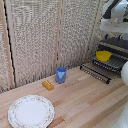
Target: Please reach out your grabber to the yellow dish. Tenderly grip the yellow dish using your grabber. Set the yellow dish on the baking sheet. Posit your grabber on the rim of the baking sheet carrying the yellow dish. Mindfully slide the baking sheet with the yellow dish into the oven. Let go of your grabber's hold on the baking sheet's edge when it is entirely in the oven.
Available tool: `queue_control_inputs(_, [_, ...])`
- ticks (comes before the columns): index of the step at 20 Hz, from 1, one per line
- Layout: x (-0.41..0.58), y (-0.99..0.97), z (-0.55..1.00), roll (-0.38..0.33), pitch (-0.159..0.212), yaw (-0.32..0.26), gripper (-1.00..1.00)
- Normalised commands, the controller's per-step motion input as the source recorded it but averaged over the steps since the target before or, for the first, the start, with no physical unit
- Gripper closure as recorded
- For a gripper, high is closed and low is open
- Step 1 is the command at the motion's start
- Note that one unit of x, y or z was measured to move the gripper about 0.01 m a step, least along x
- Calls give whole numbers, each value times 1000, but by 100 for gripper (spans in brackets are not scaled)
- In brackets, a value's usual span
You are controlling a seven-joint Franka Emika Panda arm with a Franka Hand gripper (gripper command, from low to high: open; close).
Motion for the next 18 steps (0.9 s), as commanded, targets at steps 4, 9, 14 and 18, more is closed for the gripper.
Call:
queue_control_inputs(4, [-427, 377, 0, -375, 162, 5, -100])
queue_control_inputs(9, [-422, 381, 0, -375, 126, 0, -100])
queue_control_inputs(14, [-230, 271, 0, -375, 102, 28, -100])
queue_control_inputs(18, [173, 322, 0, -142, 138, 202, -100])
